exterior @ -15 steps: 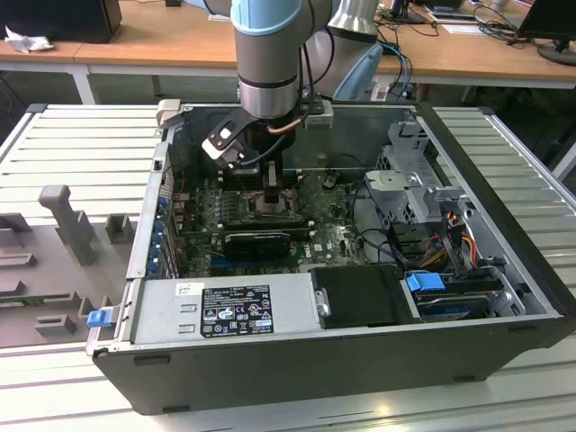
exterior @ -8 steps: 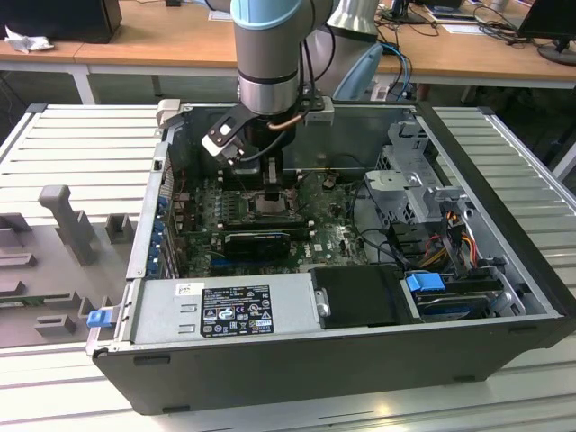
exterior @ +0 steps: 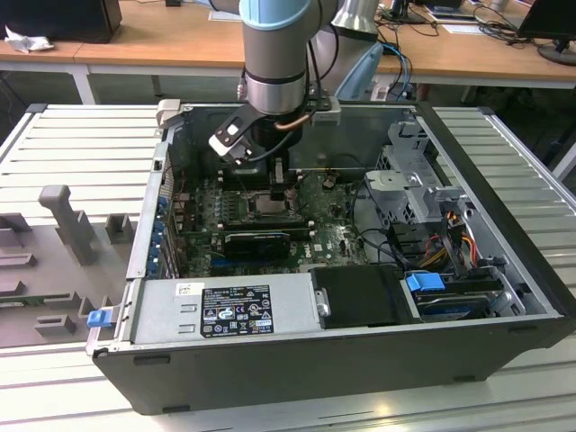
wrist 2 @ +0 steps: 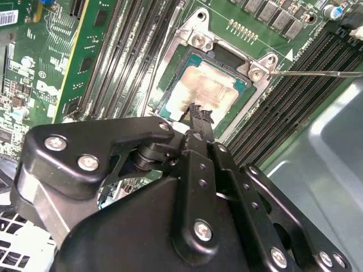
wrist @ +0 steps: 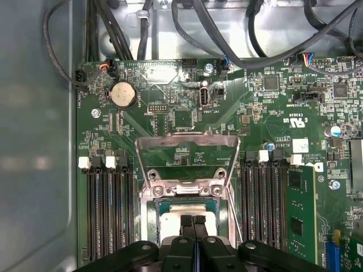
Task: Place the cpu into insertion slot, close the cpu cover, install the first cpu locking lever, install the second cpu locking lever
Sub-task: 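Close the cpu cover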
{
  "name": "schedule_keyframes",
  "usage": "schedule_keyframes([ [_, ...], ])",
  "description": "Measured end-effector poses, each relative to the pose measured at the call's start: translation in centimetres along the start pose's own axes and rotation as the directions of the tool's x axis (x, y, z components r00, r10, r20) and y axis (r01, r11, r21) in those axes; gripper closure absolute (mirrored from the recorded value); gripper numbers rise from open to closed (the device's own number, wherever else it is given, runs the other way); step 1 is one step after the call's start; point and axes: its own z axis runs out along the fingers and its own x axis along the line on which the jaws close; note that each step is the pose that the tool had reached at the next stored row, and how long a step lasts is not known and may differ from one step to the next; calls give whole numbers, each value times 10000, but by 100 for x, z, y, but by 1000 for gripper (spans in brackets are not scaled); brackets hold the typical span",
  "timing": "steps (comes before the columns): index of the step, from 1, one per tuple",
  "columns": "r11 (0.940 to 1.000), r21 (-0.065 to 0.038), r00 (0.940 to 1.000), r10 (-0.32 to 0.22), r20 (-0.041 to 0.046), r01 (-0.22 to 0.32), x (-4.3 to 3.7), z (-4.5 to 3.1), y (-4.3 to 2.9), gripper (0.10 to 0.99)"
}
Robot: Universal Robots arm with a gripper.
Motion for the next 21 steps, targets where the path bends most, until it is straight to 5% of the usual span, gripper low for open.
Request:
schedule_keyframes([
  [9, 10000, 1, 10000, -1, 2, 1, 1, -11, 13, 980],
  [18, 10000, 1, 10000, -1, 4, 1, 4, -423, 40, 980],
  [19, 10000, 3, 10000, -3, 2, 3, 5, -424, 54, 980],
  [21, 10000, 36, 10000, 0, 6, 0, 10, -415, 216, 980],
])
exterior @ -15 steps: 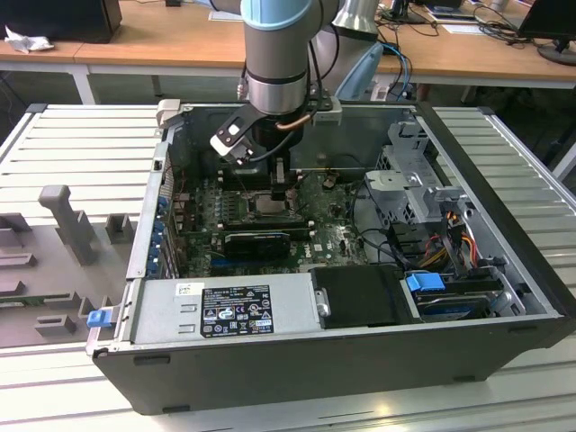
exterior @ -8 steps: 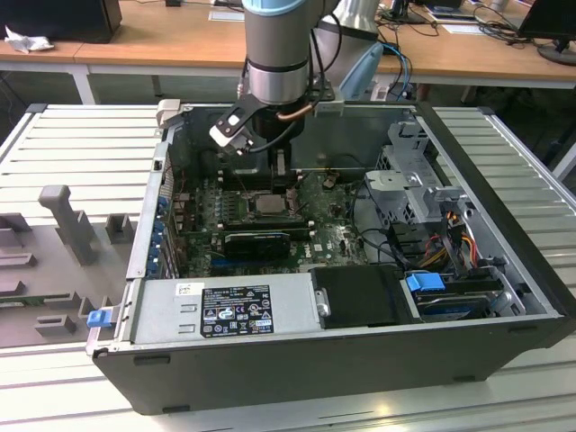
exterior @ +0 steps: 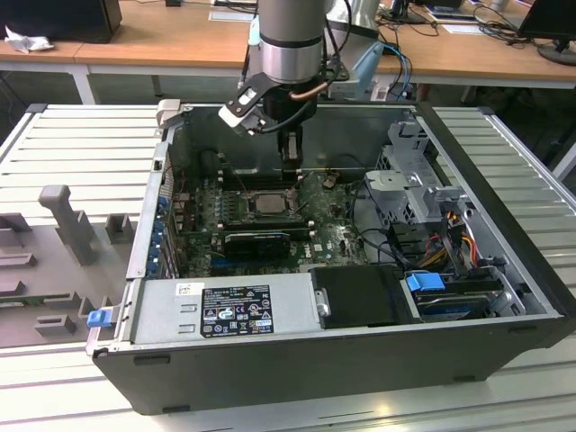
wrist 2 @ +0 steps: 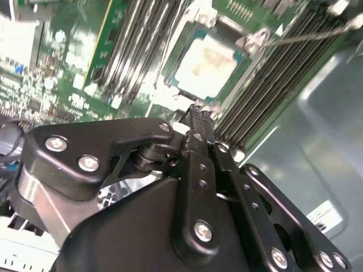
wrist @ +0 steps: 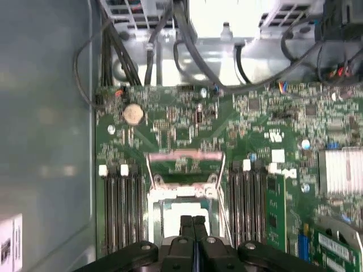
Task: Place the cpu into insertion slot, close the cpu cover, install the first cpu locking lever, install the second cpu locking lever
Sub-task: 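Close the cpu cover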
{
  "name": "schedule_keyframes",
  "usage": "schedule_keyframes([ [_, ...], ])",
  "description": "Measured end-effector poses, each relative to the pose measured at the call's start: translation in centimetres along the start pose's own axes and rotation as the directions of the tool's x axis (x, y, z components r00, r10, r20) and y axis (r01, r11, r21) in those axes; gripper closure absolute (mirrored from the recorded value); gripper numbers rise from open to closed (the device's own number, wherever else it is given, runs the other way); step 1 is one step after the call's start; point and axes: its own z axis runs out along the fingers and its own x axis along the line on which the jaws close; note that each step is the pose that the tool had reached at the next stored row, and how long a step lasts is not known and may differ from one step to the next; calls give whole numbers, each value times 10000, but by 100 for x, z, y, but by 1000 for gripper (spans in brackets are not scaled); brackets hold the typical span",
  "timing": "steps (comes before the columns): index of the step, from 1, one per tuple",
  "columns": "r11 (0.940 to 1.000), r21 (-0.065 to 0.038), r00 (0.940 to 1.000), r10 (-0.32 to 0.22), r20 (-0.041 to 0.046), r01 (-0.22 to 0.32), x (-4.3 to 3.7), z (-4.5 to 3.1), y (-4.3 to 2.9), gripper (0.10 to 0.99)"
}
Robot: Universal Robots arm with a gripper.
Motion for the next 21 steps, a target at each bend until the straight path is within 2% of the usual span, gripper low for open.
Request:
schedule_keyframes([
  [3, 10000, 28, 10000, -1, -1, 1, 3, 8, 129, 980],
  [7, 10000, 36, 10000, 5, -2, -5, -4, 10, 162, 980],
  [9, 10000, 37, 10000, 5, -5, -4, -2, 14, 229, 980],
  [11, 10000, 62, 10000, 2, -7, -2, 0, -33, 270, 980],
  [12, 10000, 80, 10000, 4, -10, -4, 1, -33, 308, 980],
  [14, 9999, 164, 10000, -2, -6, 2, 5, -27, 434, 980],
  [15, 9998, 197, 10000, -28, -7, 28, 9, -14, 543, 980],
  [17, 9992, 201, 9994, -331, -26, 331, 13, 113, 680, 980],
  [18, 9992, 218, 9994, -345, -34, 346, 12, 167, 664, 980],
  [21, 9991, 221, 9994, -354, -35, 355, 11, 168, 649, 980],
])
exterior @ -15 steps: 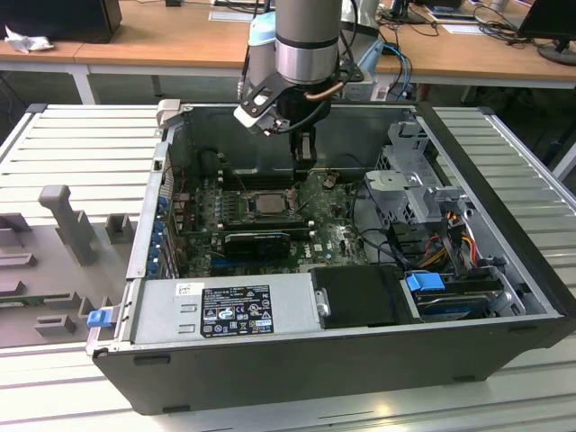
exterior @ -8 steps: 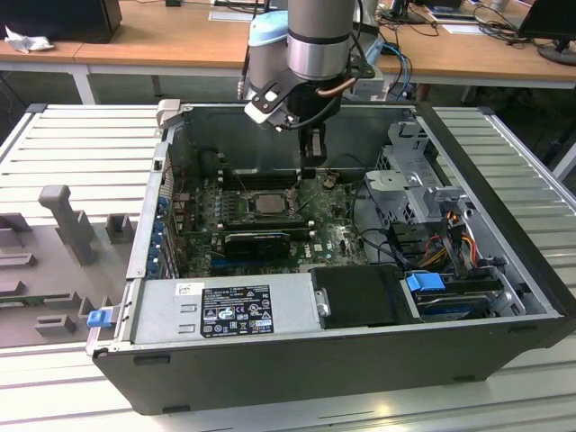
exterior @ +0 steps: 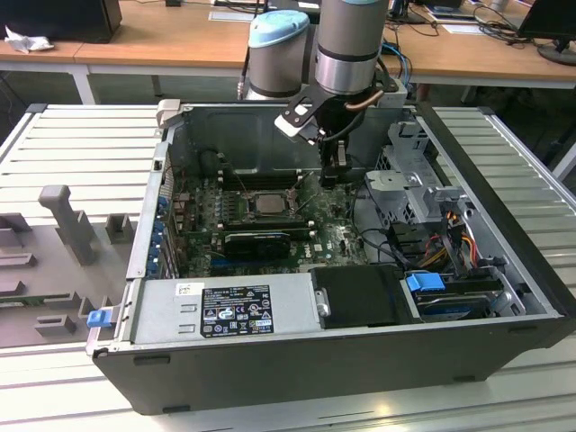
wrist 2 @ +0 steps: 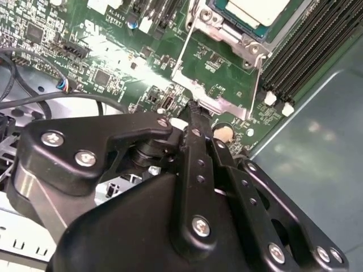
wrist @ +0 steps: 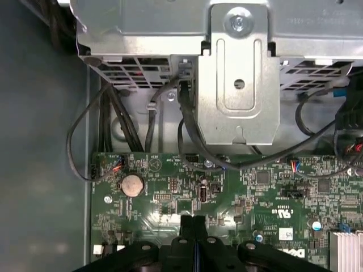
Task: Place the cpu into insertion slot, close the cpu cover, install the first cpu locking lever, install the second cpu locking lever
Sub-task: 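Close the cpu cover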
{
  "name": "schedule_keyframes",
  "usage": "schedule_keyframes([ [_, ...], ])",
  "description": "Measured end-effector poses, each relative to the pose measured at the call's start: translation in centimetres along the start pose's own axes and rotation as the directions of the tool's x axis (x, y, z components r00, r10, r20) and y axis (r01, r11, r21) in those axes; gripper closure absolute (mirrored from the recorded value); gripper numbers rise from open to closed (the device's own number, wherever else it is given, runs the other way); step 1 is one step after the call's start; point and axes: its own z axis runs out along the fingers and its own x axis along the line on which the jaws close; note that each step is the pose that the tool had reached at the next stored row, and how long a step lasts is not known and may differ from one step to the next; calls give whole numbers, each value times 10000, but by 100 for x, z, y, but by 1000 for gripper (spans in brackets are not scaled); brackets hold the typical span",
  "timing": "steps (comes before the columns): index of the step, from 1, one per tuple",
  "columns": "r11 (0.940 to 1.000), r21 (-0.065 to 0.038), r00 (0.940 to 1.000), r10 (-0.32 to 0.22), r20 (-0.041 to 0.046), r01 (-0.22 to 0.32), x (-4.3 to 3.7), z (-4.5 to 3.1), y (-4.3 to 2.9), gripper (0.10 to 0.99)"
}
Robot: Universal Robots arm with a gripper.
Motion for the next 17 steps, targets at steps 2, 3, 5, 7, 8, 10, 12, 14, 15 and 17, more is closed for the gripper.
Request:
schedule_keyframes([
  [2, 10000, -1, 10000, 1, -3, -1, 0, 0, -13, 980],
  [3, 10000, 0, 10000, 1, -2, -1, 0, 0, -17, 980],
  [5, 10000, -1, 10000, 0, -2, 0, 1, 0, -28, 980],
  [7, 10000, -1, 10000, 1, -4, -1, 0, -1, -45, 980],
  [8, 10000, -1, 10000, 0, -4, 0, 0, -1, -46, 980],
  [10, 10000, 0, 10000, 1, -3, -1, 0, -1, -52, 980],
  [12, 10000, -1, 10000, 0, -4, 0, 1, -1, -57, 980],
  [14, 10000, -1, 10000, 0, -4, 0, 0, -2, -62, 980],
  [15, 10000, -1, 10000, -1, -4, 1, 0, -2, -64, 980],
  [17, 10000, -1, 10000, 0, -4, 0, 0, -2, -67, 980],
])
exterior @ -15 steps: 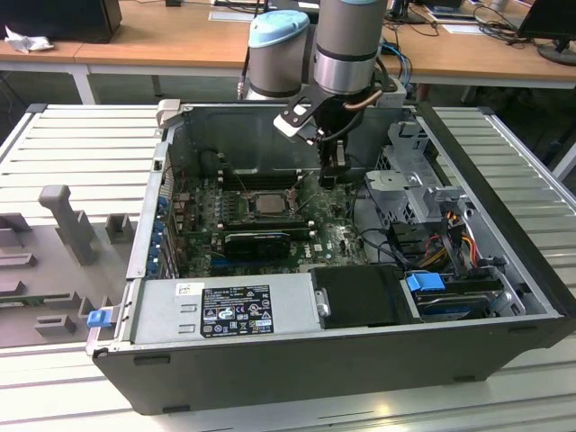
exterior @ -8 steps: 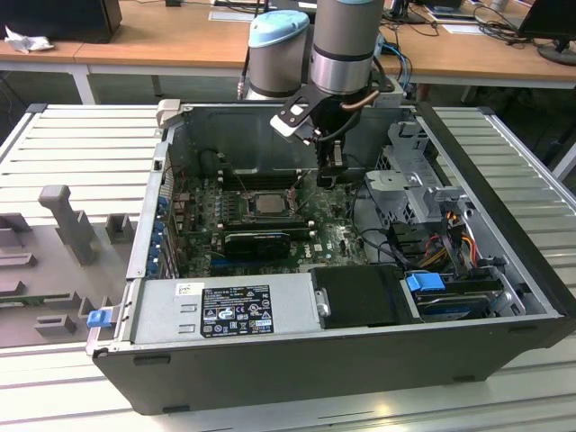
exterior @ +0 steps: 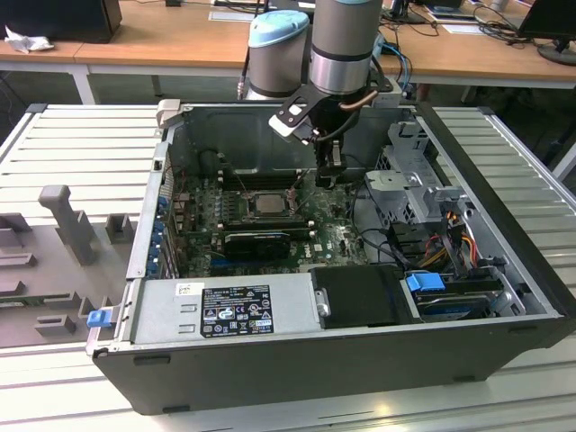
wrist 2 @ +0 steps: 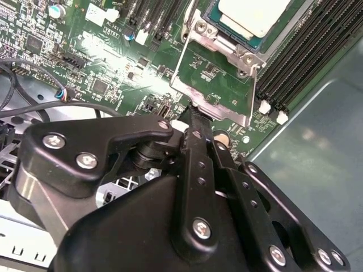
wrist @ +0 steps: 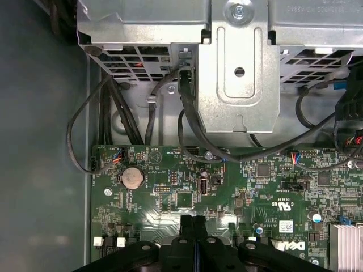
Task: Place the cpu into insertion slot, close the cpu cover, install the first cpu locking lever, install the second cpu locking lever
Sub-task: 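Close the cpu cover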
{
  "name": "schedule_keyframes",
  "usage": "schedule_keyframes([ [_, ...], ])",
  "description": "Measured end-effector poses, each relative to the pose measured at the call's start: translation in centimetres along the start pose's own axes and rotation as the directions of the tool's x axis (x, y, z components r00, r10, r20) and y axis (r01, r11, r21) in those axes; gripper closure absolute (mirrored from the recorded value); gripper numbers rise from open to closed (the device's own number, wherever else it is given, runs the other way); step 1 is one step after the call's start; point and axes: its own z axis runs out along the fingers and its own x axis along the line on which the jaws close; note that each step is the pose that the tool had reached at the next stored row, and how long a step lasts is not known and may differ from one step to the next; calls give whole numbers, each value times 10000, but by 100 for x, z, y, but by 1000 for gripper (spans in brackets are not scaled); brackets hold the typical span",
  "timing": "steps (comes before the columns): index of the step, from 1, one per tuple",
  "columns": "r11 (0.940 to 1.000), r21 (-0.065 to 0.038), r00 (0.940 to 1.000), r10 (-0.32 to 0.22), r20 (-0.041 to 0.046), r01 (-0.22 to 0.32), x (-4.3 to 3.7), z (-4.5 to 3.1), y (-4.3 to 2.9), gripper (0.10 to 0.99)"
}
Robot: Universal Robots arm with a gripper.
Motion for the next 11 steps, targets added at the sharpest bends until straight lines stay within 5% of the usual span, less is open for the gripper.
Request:
schedule_keyframes([
  [11, 10000, 0, 10000, 1, 0, -1, 0, -1, -34, 980],
])
